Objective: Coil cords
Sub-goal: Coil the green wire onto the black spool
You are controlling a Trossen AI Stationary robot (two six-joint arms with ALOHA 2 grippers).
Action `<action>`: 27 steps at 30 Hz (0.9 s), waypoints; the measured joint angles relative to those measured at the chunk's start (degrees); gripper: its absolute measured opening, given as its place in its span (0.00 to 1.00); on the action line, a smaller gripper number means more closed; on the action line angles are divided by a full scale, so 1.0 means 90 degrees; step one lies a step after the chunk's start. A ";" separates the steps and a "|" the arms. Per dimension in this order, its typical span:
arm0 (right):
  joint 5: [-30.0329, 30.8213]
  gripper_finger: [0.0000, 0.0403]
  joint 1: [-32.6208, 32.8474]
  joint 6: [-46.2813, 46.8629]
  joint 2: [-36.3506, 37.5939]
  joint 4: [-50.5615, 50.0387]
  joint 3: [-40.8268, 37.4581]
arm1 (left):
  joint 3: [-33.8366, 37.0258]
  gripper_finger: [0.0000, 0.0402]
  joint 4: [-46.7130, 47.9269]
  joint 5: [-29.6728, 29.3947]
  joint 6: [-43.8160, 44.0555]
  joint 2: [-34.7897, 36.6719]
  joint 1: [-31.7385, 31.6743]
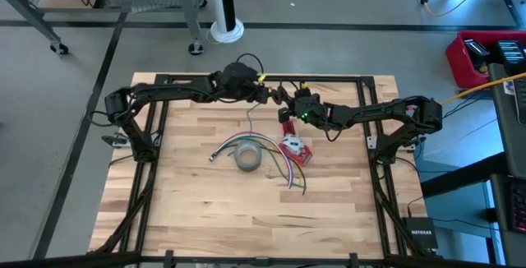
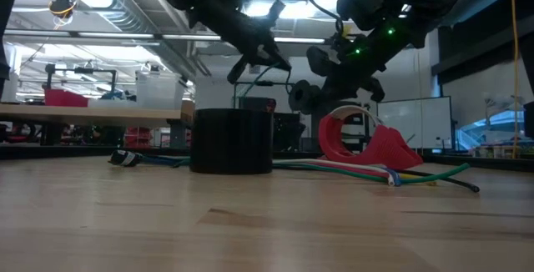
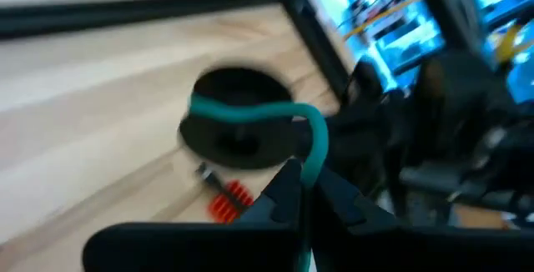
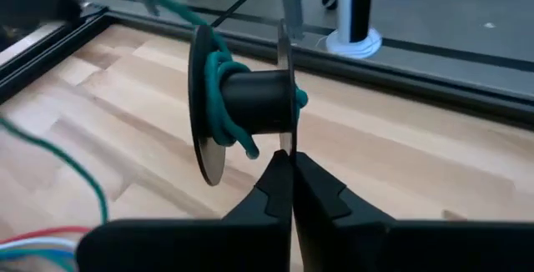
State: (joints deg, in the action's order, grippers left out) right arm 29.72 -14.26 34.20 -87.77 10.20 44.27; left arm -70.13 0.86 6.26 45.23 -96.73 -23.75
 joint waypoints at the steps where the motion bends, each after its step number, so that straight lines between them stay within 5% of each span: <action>1: -0.0076 0.01 0.0000 0.0000 0.0000 0.0003 0.0000 | 0.0000 0.00 -0.0114 0.0000 0.0004 0.0002 -0.0033; 11: -0.1445 0.01 0.0000 -0.0001 0.0000 0.0487 0.0000 | 0.0000 0.00 -0.0373 -0.0094 0.0095 0.0000 -0.0132; 27: -0.1287 0.01 -0.0002 0.0335 0.0000 0.0858 0.0000 | 0.0000 0.00 -0.0390 -0.0109 0.0134 0.0002 0.0410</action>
State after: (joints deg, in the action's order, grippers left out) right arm 18.14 -14.28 37.21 -87.77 17.92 44.27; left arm -70.13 -2.66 5.28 46.44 -96.71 -20.07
